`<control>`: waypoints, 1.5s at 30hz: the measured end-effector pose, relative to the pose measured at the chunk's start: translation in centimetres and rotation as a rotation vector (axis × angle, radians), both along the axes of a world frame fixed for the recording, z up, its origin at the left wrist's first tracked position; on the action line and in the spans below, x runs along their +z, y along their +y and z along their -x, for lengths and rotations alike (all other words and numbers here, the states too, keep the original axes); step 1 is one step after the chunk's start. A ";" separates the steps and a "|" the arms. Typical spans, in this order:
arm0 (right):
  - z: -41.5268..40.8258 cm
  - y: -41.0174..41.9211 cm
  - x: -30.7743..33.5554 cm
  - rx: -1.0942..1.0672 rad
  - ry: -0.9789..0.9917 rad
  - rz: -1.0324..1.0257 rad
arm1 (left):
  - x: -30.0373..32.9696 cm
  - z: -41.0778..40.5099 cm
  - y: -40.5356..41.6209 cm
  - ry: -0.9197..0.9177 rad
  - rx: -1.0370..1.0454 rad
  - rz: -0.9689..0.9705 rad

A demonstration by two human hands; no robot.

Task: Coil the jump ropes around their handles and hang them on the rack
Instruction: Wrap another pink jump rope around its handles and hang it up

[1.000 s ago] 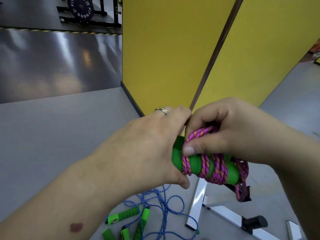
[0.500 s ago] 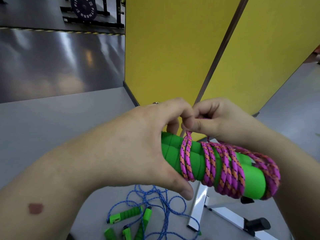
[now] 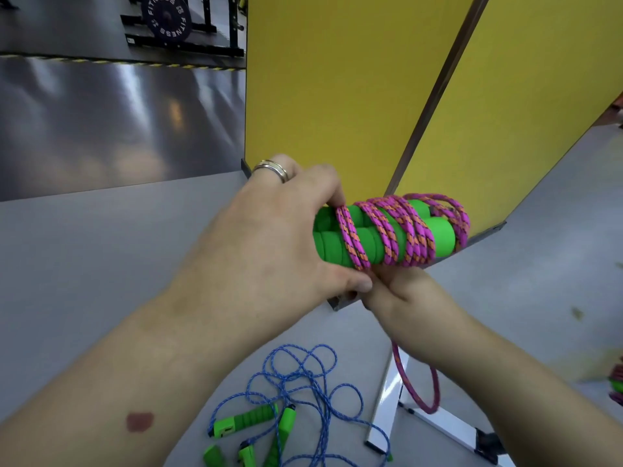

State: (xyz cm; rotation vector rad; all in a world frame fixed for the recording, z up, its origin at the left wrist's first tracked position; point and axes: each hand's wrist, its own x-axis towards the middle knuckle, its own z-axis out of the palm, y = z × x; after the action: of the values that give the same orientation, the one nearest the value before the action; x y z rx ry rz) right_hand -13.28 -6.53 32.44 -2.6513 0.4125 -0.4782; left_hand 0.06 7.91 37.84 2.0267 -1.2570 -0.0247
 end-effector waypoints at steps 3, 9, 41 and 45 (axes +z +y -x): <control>0.6 1.5 0.0 0.023 0.138 -0.174 | -0.1 0.5 -0.4 0.003 0.025 -0.038; 0.9 1.9 0.8 -0.126 0.306 -0.080 | -0.9 1.6 -0.2 0.098 -0.160 -0.188; 2.6 0.4 10.7 -0.051 -0.063 -0.394 | -1.5 -0.1 -0.6 0.409 -0.207 0.121; 2.1 0.4 10.5 -0.045 -0.110 -0.501 | -1.4 0.3 -0.7 0.476 -0.279 0.062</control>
State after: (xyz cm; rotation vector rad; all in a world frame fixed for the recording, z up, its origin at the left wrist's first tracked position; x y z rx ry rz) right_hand -15.34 -6.13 42.97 -2.1282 0.4866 -0.4615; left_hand -0.28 7.24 36.40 1.6458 -1.1958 -0.5596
